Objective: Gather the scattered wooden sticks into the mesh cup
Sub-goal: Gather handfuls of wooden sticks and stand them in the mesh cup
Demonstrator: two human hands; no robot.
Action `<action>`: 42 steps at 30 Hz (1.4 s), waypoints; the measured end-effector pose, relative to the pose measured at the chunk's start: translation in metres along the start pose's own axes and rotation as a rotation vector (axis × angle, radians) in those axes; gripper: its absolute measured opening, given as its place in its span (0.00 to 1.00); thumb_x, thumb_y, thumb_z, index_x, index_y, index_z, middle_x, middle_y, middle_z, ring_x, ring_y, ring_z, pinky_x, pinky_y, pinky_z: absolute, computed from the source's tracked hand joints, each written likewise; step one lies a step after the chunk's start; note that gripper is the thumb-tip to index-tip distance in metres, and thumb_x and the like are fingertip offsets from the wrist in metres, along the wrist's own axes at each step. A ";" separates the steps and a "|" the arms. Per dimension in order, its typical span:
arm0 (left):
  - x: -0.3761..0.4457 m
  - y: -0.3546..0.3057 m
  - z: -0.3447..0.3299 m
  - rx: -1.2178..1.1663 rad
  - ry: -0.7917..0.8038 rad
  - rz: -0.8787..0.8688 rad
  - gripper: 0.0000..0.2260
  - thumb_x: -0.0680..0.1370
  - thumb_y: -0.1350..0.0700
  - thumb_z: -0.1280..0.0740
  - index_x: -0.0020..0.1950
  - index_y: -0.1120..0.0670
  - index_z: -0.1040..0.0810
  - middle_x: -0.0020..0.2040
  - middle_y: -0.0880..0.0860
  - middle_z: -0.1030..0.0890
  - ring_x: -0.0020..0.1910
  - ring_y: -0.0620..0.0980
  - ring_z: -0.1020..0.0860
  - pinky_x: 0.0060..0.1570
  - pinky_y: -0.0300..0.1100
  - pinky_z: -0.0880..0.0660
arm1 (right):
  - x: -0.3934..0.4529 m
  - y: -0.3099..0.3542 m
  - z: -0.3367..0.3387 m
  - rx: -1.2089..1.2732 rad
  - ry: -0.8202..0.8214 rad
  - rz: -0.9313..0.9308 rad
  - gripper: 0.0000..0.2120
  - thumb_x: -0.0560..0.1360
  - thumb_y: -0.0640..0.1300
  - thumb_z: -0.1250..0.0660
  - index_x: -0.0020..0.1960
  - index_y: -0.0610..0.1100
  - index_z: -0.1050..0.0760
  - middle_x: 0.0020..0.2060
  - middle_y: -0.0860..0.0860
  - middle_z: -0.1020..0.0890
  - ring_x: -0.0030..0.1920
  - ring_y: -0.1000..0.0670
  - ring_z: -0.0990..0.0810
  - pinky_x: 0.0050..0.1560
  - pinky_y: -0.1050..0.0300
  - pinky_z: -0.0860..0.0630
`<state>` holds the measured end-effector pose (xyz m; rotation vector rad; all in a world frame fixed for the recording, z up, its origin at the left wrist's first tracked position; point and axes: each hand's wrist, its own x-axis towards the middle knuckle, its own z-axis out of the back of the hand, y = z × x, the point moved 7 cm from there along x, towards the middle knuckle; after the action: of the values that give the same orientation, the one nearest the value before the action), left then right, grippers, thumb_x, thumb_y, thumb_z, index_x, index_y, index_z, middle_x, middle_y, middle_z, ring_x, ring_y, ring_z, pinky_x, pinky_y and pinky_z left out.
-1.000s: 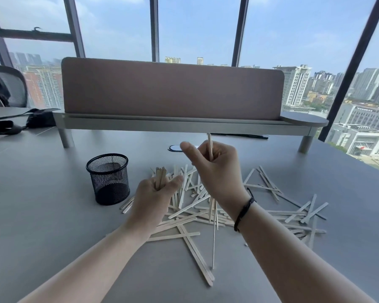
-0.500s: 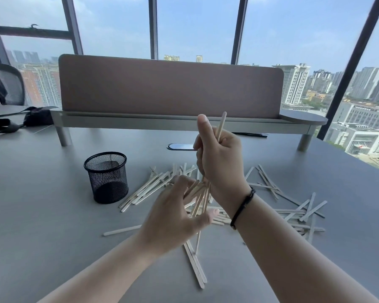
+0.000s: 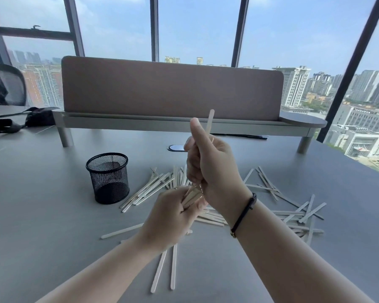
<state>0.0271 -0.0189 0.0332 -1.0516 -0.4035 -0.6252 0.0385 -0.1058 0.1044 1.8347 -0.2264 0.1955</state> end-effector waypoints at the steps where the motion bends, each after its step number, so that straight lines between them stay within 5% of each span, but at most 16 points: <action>1: 0.001 0.003 0.000 -0.002 -0.009 0.008 0.22 0.76 0.53 0.27 0.28 0.43 0.35 0.24 0.44 0.33 0.25 0.43 0.35 0.27 0.31 0.42 | -0.002 -0.003 -0.001 -0.020 0.014 0.001 0.21 0.76 0.58 0.32 0.32 0.45 0.29 0.20 0.53 0.37 0.19 0.52 0.41 0.24 0.61 0.43; 6: 0.001 0.004 0.001 -0.048 0.018 0.050 0.19 0.66 0.48 0.19 0.30 0.47 0.30 0.26 0.44 0.32 0.28 0.41 0.36 0.29 0.34 0.41 | -0.005 -0.014 0.005 -0.143 -0.024 0.069 0.19 0.75 0.54 0.29 0.29 0.47 0.26 0.19 0.51 0.33 0.20 0.52 0.38 0.25 0.59 0.38; 10: 0.001 0.009 0.010 -0.134 -0.008 0.079 0.21 0.61 0.37 0.19 0.39 0.50 0.22 0.29 0.45 0.27 0.29 0.42 0.32 0.30 0.40 0.35 | -0.003 -0.001 0.027 -0.043 -0.073 0.108 0.21 0.79 0.49 0.34 0.29 0.45 0.28 0.18 0.51 0.36 0.17 0.52 0.42 0.23 0.63 0.43; 16: 0.013 0.015 0.032 -0.190 -0.185 0.135 0.15 0.75 0.50 0.26 0.32 0.54 0.22 0.22 0.48 0.28 0.23 0.43 0.30 0.29 0.39 0.33 | -0.008 -0.021 0.054 -0.026 -0.091 0.111 0.10 0.77 0.46 0.30 0.40 0.42 0.26 0.25 0.49 0.32 0.19 0.54 0.40 0.23 0.65 0.42; 20: 0.014 0.032 0.040 -0.272 -0.270 0.228 0.22 0.73 0.42 0.30 0.31 0.60 0.23 0.22 0.57 0.34 0.22 0.50 0.34 0.28 0.42 0.36 | -0.020 -0.039 0.047 -0.091 0.037 0.120 0.15 0.70 0.47 0.27 0.55 0.46 0.25 0.34 0.44 0.25 0.22 0.54 0.35 0.23 0.64 0.38; 24: 0.018 0.038 0.045 -0.233 -0.300 0.278 0.26 0.74 0.44 0.31 0.30 0.65 0.29 0.21 0.53 0.35 0.21 0.49 0.36 0.29 0.43 0.37 | -0.027 -0.064 0.042 -0.252 0.082 0.073 0.14 0.72 0.45 0.27 0.45 0.34 0.26 0.24 0.49 0.35 0.24 0.53 0.39 0.27 0.60 0.41; 27: 0.021 0.038 0.042 0.051 -0.124 0.294 0.24 0.77 0.44 0.31 0.34 0.65 0.24 0.23 0.53 0.30 0.22 0.51 0.28 0.29 0.41 0.35 | -0.024 -0.088 0.048 -0.400 0.022 -0.018 0.22 0.74 0.51 0.28 0.32 0.37 0.30 0.22 0.50 0.36 0.24 0.52 0.40 0.30 0.56 0.42; 30: 0.017 0.036 0.034 0.469 0.153 0.307 0.21 0.72 0.34 0.31 0.40 0.52 0.22 0.32 0.45 0.21 0.31 0.44 0.21 0.30 0.38 0.31 | -0.022 -0.097 0.052 -0.460 -0.001 -0.077 0.24 0.71 0.60 0.31 0.28 0.42 0.31 0.24 0.47 0.37 0.27 0.48 0.40 0.31 0.51 0.42; 33: 0.006 0.044 0.024 0.734 0.456 0.380 0.32 0.60 0.21 0.34 0.43 0.48 0.29 0.44 0.45 0.23 0.42 0.46 0.24 0.37 0.43 0.29 | -0.021 -0.097 0.055 -0.467 -0.022 -0.103 0.29 0.66 0.64 0.32 0.30 0.41 0.38 0.29 0.44 0.39 0.31 0.46 0.42 0.33 0.48 0.43; 39: -0.004 0.050 0.020 0.875 0.676 0.419 0.44 0.50 0.21 0.30 0.53 0.50 0.28 0.49 0.47 0.24 0.45 0.47 0.24 0.46 0.45 0.24 | -0.022 -0.095 0.058 -0.445 -0.043 -0.112 0.31 0.65 0.67 0.32 0.31 0.40 0.40 0.29 0.45 0.38 0.31 0.46 0.41 0.33 0.49 0.42; 42: -0.002 0.050 0.023 0.797 0.684 0.466 0.34 0.56 0.28 0.24 0.51 0.50 0.24 0.47 0.47 0.20 0.45 0.46 0.22 0.46 0.42 0.23 | -0.020 -0.096 0.056 -0.373 -0.041 -0.100 0.33 0.66 0.66 0.30 0.33 0.38 0.40 0.30 0.44 0.38 0.31 0.45 0.43 0.34 0.46 0.45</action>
<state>0.0578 0.0195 0.0087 -0.1151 0.1997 -0.3141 0.0444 -0.1335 -0.0054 1.4761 -0.1855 0.0412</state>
